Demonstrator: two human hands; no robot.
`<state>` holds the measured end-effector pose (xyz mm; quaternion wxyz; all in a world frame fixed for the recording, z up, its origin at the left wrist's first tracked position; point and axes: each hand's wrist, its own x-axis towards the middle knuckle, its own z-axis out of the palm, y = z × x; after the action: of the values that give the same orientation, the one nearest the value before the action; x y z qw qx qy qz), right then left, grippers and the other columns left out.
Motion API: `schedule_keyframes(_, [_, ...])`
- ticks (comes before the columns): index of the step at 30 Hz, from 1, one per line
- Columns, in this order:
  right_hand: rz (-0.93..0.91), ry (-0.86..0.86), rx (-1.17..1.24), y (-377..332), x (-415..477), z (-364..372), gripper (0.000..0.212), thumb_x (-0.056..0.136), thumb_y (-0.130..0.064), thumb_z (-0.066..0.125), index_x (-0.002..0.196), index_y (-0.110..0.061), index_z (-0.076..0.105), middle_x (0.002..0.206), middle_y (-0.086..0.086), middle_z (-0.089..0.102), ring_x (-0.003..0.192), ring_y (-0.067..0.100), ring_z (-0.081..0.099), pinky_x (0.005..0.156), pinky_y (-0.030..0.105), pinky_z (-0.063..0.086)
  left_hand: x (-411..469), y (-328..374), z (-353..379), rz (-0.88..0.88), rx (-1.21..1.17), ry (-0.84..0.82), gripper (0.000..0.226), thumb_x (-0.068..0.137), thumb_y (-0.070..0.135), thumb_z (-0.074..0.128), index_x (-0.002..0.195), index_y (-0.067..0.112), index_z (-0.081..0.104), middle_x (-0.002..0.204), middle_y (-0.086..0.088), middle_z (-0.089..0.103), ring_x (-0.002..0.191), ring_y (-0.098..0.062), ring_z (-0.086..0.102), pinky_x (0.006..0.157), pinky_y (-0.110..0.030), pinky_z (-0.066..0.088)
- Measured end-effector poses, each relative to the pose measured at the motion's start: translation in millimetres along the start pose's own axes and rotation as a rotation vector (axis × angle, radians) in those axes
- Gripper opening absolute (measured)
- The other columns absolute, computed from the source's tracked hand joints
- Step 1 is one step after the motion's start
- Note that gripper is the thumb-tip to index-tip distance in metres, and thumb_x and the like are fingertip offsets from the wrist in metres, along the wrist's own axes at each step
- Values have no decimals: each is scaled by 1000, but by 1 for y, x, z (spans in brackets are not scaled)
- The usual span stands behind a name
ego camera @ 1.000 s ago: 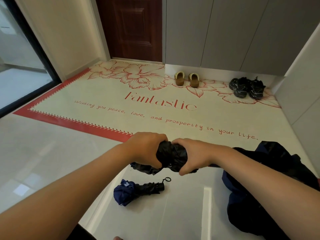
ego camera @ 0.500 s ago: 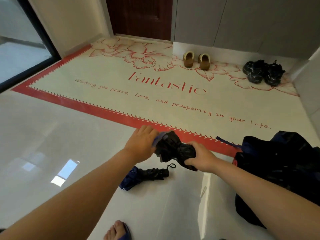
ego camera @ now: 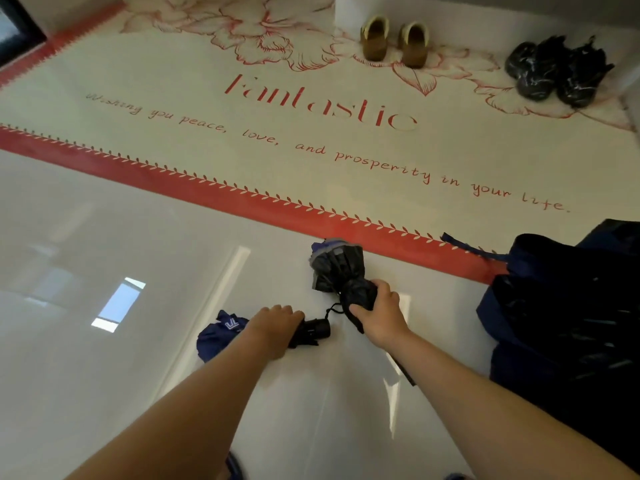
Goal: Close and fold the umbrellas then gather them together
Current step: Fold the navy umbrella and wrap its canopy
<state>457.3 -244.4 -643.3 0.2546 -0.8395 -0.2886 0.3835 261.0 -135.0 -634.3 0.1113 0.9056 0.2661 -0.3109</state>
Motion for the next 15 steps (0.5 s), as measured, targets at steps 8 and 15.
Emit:
schedule_keyframes(8, [30,26,53,-7,14,24,79,73,-40,81,138,-23,38,128,7,50,110,30,60,92,44,56,8,-16,0,357,167,297,46,63,13,89,104,28,73,95,1,67,86,-22,63,77,-35,55])
schedule_keyframes(15, [76,-43,124,-19,18,29,94,72,-48,81,150,-34,30,134,7,49,116,30,59,96,41,55,10,-13,4,216,58,474,44,50,14,93,87,31,77,115,-5,66,110,-33,60,87,-47,53])
